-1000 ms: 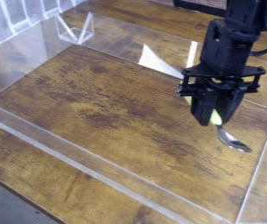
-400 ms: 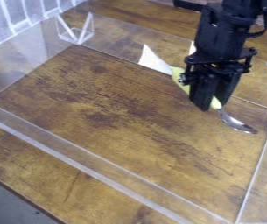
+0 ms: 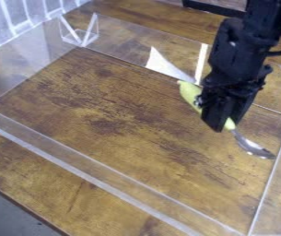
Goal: Move the green spoon to the right
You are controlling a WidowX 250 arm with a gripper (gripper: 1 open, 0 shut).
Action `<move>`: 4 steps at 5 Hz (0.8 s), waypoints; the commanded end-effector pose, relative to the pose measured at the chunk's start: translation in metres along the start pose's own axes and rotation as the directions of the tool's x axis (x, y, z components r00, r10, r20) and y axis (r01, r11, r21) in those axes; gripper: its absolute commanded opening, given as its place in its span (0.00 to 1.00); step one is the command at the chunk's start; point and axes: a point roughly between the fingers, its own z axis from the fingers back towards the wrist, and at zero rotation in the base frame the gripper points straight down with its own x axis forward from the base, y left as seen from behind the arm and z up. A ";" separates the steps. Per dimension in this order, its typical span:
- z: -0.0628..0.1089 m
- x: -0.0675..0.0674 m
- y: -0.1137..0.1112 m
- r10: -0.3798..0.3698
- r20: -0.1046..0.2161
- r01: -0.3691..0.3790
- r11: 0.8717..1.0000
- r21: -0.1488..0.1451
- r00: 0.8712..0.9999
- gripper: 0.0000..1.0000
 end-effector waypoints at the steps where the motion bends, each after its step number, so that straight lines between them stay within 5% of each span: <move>1: 0.000 -0.006 -0.011 -0.039 0.040 0.041 0.998 -0.042 0.998 0.00; 3: -0.024 0.000 -0.030 -0.170 0.092 0.175 0.983 -0.055 0.981 0.00; 4: -0.016 0.005 -0.023 -0.207 0.097 0.213 0.976 -0.051 0.973 1.00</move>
